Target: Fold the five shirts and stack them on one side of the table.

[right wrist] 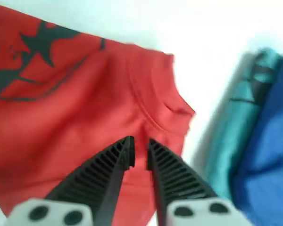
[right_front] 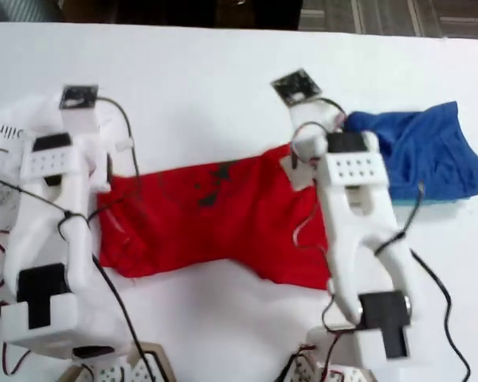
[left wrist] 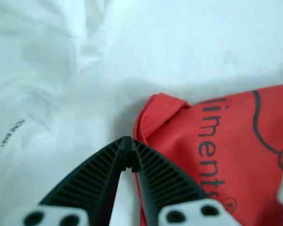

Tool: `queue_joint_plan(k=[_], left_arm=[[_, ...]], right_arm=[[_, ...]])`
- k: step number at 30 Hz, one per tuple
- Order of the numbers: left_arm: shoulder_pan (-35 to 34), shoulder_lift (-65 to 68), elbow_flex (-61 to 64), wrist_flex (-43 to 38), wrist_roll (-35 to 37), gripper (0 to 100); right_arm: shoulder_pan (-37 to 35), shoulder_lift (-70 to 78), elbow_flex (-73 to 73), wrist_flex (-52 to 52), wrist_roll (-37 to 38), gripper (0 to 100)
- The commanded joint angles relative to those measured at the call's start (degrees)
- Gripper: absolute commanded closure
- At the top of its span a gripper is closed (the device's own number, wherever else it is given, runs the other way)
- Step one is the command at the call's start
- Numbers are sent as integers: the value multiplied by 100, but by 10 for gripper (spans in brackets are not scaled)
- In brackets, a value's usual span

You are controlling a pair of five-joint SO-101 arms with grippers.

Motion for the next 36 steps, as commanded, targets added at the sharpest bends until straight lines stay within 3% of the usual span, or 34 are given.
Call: queue_joint_plan(k=[1,5,9,13,18,26,28,36], left_arm=[[97,-44,-919,686,343,969],[633,-9,-892,615,448,972],[747,0,-13,-448,422,972],[598,0,804,-1354,308,972],[475,0,1200,-1565,-519,972],[-440,404,1147,-2127,-1187,972],[-527,774,919,-2101,-1231,972],[-501,1213,-620,-703,-633,972]], right_arm=[[-356,418,-527,13,-123,971],[-593,954,-835,-13,-123,978],[-470,1587,-1055,-365,-79,978],[-171,2255,-1345,-532,-70,978],[215,3020,-1811,-505,-70,978],[796,3574,-2374,-488,-70,978],[848,3565,-2391,-444,-70,978],[523,2782,-2400,127,-70,978]])
